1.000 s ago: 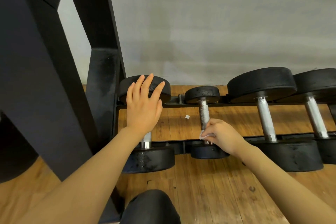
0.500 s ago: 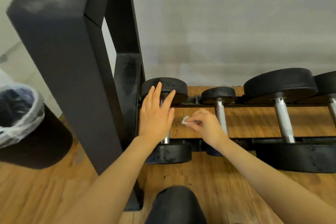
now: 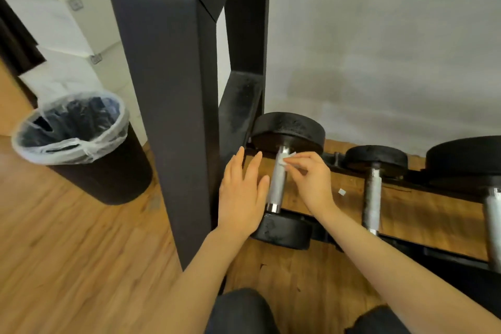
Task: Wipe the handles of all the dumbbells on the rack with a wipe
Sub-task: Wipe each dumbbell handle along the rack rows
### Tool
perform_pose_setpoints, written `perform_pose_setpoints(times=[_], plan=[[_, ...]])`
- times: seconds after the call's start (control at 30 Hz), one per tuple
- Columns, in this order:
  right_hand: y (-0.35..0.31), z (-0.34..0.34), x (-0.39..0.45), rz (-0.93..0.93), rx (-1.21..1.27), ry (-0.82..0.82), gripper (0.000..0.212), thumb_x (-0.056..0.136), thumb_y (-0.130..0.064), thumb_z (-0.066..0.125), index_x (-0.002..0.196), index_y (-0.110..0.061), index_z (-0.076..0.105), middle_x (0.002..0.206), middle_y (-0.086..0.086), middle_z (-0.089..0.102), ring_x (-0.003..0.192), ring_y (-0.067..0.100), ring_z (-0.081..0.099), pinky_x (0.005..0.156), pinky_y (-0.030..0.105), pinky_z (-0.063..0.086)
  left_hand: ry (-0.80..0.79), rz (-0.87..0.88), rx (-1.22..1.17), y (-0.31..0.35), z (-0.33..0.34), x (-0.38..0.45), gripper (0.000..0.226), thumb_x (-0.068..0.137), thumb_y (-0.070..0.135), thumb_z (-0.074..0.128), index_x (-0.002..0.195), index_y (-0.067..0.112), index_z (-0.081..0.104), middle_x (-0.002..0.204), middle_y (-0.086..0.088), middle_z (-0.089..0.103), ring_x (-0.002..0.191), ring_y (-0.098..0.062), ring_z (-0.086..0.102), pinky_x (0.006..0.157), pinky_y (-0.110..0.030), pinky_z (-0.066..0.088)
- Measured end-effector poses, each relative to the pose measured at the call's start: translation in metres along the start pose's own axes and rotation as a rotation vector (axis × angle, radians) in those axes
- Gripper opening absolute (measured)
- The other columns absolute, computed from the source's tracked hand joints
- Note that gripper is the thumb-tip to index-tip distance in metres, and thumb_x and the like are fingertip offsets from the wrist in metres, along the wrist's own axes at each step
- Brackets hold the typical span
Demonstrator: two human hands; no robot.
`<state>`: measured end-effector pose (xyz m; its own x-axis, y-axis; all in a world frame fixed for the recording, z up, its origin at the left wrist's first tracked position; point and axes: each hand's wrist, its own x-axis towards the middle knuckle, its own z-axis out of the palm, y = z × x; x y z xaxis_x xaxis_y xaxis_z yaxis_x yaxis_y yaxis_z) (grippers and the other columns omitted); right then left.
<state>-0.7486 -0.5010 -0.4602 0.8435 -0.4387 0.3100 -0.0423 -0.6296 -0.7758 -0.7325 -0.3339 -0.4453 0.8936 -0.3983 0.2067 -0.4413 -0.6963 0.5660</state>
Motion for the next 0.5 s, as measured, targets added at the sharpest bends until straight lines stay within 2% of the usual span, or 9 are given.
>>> perform_pose_setpoints(times=[0.07, 0.13, 0.2, 0.27, 0.4, 0.5], plan=[[0.004, 0.003, 0.004, -0.024, 0.026, 0.038, 0.015, 0.088, -0.014, 0.066, 0.102, -0.016, 0.074, 0.103, -0.006, 0.06, 0.093, -0.008, 0.053, 0.083, 0.003, 0.04, 0.047, -0.05, -0.019, -0.002, 0.004, -0.008, 0.071, 0.092, 0.056, 0.012, 0.151, 0.024, 0.034, 0.163, -0.005, 0.016, 0.149, -0.024, 0.014, 0.117, -0.04, 0.021], [0.008, 0.005, 0.006, -0.045, 0.054, 0.072, 0.016, 0.088, -0.013, 0.066, 0.103, -0.015, 0.073, 0.105, -0.003, 0.063, 0.095, -0.005, 0.055, 0.087, 0.005, 0.041, 0.09, -0.098, -0.051, -0.001, 0.008, -0.014, 0.075, 0.09, 0.058, 0.009, 0.15, 0.023, 0.038, 0.162, -0.003, 0.019, 0.148, -0.022, 0.016, 0.116, -0.033, 0.018], [0.01, 0.007, 0.005, -0.045, 0.072, 0.081, 0.018, 0.089, -0.012, 0.065, 0.105, -0.014, 0.073, 0.108, -0.003, 0.064, 0.098, 0.0, 0.057, 0.091, 0.008, 0.043, 0.114, -0.126, -0.098, 0.002, 0.011, -0.021, 0.073, 0.091, 0.059, 0.012, 0.149, 0.023, 0.04, 0.162, -0.001, 0.02, 0.147, -0.018, 0.017, 0.114, -0.026, 0.013], [0.012, 0.01, 0.001, -0.042, 0.084, 0.086, 0.019, 0.089, -0.013, 0.064, 0.107, -0.014, 0.072, 0.11, -0.004, 0.064, 0.101, 0.002, 0.057, 0.091, 0.005, 0.04, 0.119, -0.132, -0.132, 0.004, 0.013, -0.028, 0.07, 0.093, 0.059, 0.015, 0.149, 0.024, 0.04, 0.162, 0.002, 0.019, 0.147, -0.014, 0.015, 0.112, -0.02, 0.009], [0.019, 0.013, -0.011, -0.087, 0.085, 0.095, 0.021, 0.09, -0.013, 0.064, 0.109, -0.014, 0.071, 0.11, -0.007, 0.062, 0.1, -0.002, 0.055, 0.089, 0.002, 0.038, 0.133, -0.099, -0.132, 0.005, 0.017, -0.039, 0.05, 0.103, 0.047, 0.033, 0.148, 0.027, 0.04, 0.162, 0.007, 0.017, 0.145, -0.004, 0.011, 0.11, -0.017, 0.007], [0.026, 0.016, -0.013, -0.109, 0.053, 0.093, 0.022, 0.091, -0.013, 0.061, 0.111, -0.015, 0.07, 0.112, -0.006, 0.063, 0.102, -0.001, 0.055, 0.089, 0.002, 0.037, 0.143, -0.063, -0.108, 0.003, 0.019, -0.042, 0.05, 0.101, 0.047, 0.033, 0.148, 0.031, 0.04, 0.162, 0.011, 0.015, 0.137, 0.007, 0.003, 0.104, -0.005, -0.004]])
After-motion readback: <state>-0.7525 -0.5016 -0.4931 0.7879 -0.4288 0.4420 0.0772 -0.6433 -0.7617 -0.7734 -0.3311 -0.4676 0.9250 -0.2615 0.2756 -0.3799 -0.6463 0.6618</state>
